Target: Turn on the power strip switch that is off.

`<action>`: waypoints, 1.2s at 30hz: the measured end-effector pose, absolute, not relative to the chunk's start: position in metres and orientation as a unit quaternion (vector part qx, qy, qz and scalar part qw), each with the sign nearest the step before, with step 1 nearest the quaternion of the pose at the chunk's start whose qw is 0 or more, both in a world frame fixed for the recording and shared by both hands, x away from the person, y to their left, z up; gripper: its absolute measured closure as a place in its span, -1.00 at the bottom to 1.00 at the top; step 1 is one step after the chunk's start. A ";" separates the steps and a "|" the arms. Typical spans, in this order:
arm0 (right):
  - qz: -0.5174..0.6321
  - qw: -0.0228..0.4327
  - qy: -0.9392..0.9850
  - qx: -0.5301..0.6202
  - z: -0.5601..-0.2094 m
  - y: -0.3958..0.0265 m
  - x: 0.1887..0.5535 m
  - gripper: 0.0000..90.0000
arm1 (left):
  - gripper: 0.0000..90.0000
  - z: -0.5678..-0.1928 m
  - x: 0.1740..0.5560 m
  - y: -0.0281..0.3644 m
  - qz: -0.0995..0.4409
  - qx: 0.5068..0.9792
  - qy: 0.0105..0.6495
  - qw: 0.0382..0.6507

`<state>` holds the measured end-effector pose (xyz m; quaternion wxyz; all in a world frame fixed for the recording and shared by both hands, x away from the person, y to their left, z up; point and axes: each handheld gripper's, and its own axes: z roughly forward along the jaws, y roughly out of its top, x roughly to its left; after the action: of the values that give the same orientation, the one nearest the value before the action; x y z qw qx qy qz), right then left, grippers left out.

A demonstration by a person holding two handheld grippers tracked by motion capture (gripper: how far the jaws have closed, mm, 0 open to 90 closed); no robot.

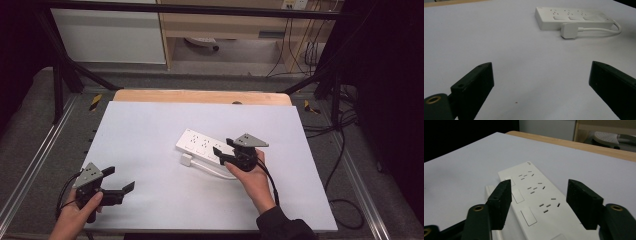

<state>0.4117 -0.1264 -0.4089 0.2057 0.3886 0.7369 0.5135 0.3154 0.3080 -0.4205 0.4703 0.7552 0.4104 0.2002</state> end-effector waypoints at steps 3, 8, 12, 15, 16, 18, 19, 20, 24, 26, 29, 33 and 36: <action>0.512 0.208 0.734 0.395 -0.406 -0.129 0.411 -0.34 | -0.87 -0.421 0.315 0.308 0.200 0.755 0.411 0.471; 0.511 0.215 0.731 0.397 -0.400 -0.132 0.410 -0.49 | -0.87 -0.421 0.315 0.308 0.200 0.756 0.410 0.470; 0.509 0.221 0.730 0.400 -0.398 -0.135 0.409 -0.64 | -0.87 -0.420 0.315 0.308 0.200 0.755 0.410 0.471; 0.508 0.225 0.726 0.405 -0.397 -0.138 0.409 -0.75 | -0.87 -0.421 0.315 0.308 0.200 0.755 0.410 0.471; 0.508 0.225 0.724 0.407 -0.396 -0.140 0.409 -0.79 | -0.87 -0.420 0.315 0.308 0.200 0.755 0.410 0.471; 0.509 0.230 0.721 0.409 -0.394 -0.142 0.409 -0.85 | -0.87 -0.420 0.315 0.308 0.200 0.755 0.410 0.471; 0.510 0.231 0.720 0.411 -0.393 -0.143 0.409 -0.88 | -0.87 -0.420 0.316 0.308 0.199 0.755 0.411 0.471; 0.510 0.231 0.718 0.413 -0.392 -0.144 0.408 -0.89 | -0.87 -0.420 0.316 0.308 0.199 0.755 0.411 0.471; 0.509 0.236 0.715 0.417 -0.389 -0.149 0.407 -0.93 | -0.87 -0.420 0.315 0.308 0.199 0.754 0.410 0.472; 0.509 0.242 0.713 0.417 -0.388 -0.152 0.407 -0.93 | -0.87 -0.421 0.316 0.308 0.199 0.754 0.411 0.472; 0.514 0.251 0.705 0.419 -0.386 -0.155 0.406 -0.92 | -0.87 -0.421 0.316 0.309 0.199 0.753 0.413 0.472; 0.520 0.267 0.694 0.421 -0.382 -0.162 0.404 -0.91 | -0.87 -0.420 0.316 0.309 0.201 0.749 0.418 0.473; 0.526 0.273 0.685 0.424 -0.379 -0.169 0.403 -0.91 | -0.87 -0.420 0.317 0.309 0.203 0.750 0.417 0.471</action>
<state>0.4029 -0.1687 -0.3786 0.2735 0.4239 0.6848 0.5259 0.3168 0.3086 -0.4203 0.4715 0.7499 0.4174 0.2028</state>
